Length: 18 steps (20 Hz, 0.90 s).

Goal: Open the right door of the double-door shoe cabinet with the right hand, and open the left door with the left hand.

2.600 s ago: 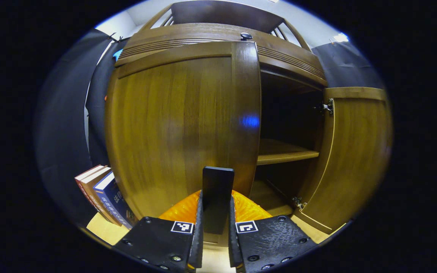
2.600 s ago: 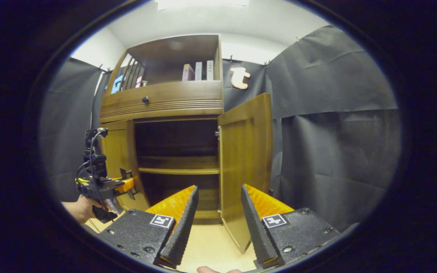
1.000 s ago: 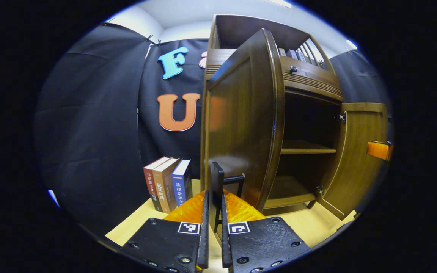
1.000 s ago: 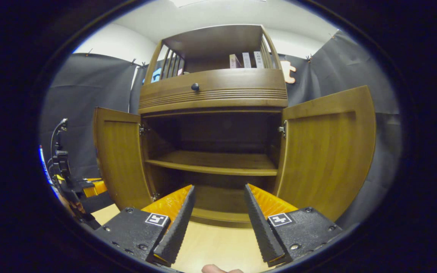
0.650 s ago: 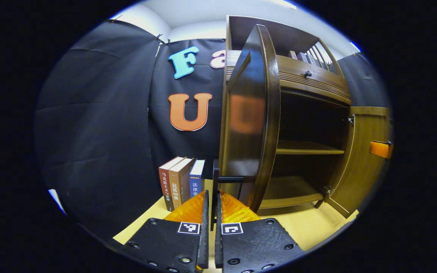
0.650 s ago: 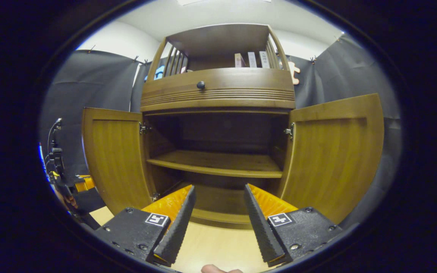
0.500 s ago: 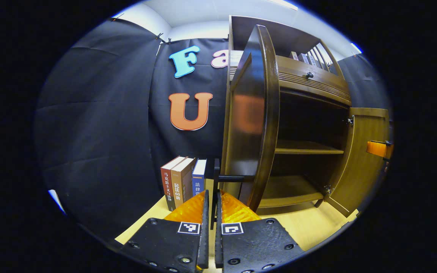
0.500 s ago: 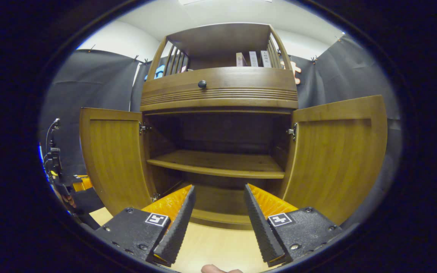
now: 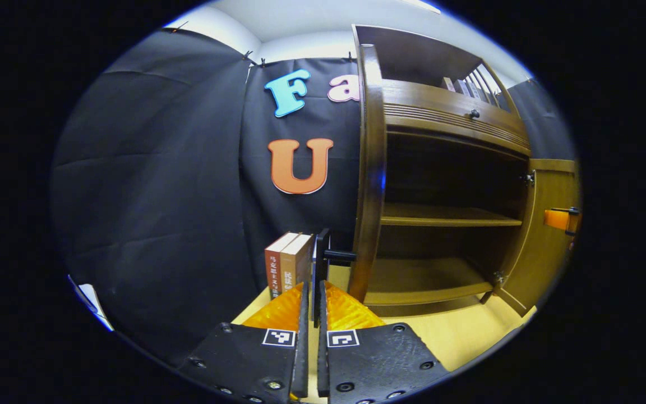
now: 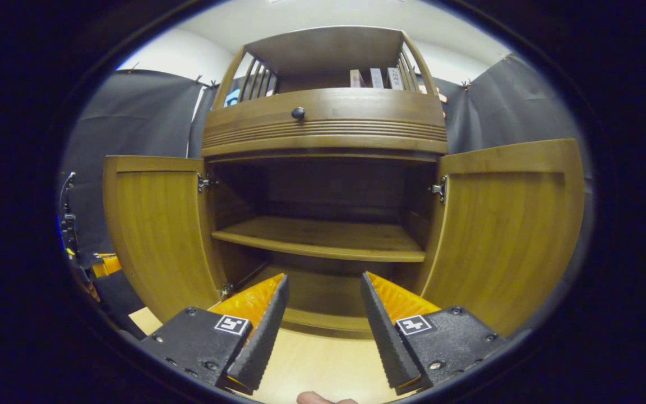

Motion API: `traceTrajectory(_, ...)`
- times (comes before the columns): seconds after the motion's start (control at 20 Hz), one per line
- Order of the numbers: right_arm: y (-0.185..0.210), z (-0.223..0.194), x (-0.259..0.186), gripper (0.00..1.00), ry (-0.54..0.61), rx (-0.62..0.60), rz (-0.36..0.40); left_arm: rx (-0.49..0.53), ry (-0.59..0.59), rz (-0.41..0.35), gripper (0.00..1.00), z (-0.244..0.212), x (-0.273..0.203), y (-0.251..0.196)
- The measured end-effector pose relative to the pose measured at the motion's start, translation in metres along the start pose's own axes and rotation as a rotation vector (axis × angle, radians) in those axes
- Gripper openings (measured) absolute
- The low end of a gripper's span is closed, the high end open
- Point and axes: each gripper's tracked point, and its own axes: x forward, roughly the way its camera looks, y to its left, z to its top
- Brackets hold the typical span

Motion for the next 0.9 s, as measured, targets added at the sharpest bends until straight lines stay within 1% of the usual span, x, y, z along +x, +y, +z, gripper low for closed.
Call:
traceTrajectory(0.15,-0.001,-0.004,0.004,0.82,0.018,0.002,0.000,-0.016,0.002,0.049,0.07,-0.002,-0.003,0.008)
traceTrajectory(0.3,-0.003,-0.003,0.007,0.82,0.023,0.008,-0.009,0.032,-0.035,0.092,0.06,0.007,-0.014,0.002)
traceTrajectory(0.4,-0.004,0.000,0.002,0.82,0.008,0.014,-0.017,0.041,-0.072,0.112,0.07,0.019,-0.023,-0.007)
traceTrajectory(0.45,-0.006,0.002,0.000,0.83,-0.005,0.017,-0.020,0.048,-0.097,0.110,0.07,0.027,-0.028,-0.014)
traceTrajectory(0.5,-0.007,0.004,-0.001,0.82,-0.018,0.021,-0.025,0.078,-0.120,0.121,0.06,0.032,-0.029,-0.020)
traceTrajectory(0.55,-0.008,0.006,-0.002,0.83,-0.027,0.029,-0.029,0.103,-0.129,0.113,0.06,0.032,-0.030,-0.028)
traceTrajectory(0.6,-0.009,0.007,-0.003,0.82,-0.035,0.036,-0.029,0.106,-0.131,0.080,0.06,0.033,-0.032,-0.045)
traceTrajectory(0.65,-0.008,0.007,-0.005,0.83,-0.041,0.038,-0.029,0.119,-0.151,0.065,0.07,0.039,-0.034,-0.057)
traceTrajectory(0.7,-0.009,0.008,-0.007,0.82,-0.048,0.037,-0.032,0.136,-0.171,0.039,0.11,0.047,-0.036,-0.071)
traceTrajectory(0.75,-0.011,0.011,-0.009,0.82,-0.056,0.036,-0.036,0.148,-0.184,0.023,0.16,0.050,-0.035,-0.080)
traceTrajectory(0.8,-0.012,0.014,-0.013,0.81,-0.066,0.036,-0.038,0.145,-0.200,-0.011,0.23,0.056,-0.036,-0.094)
traceTrajectory(0.85,-0.013,0.019,-0.015,0.81,-0.078,0.038,-0.038,0.131,-0.208,-0.047,0.22,0.063,-0.035,-0.111)
traceTrajectory(0.9,-0.013,0.023,-0.019,0.82,-0.093,0.040,-0.035,0.111,-0.210,-0.080,0.29,0.068,-0.035,-0.126)
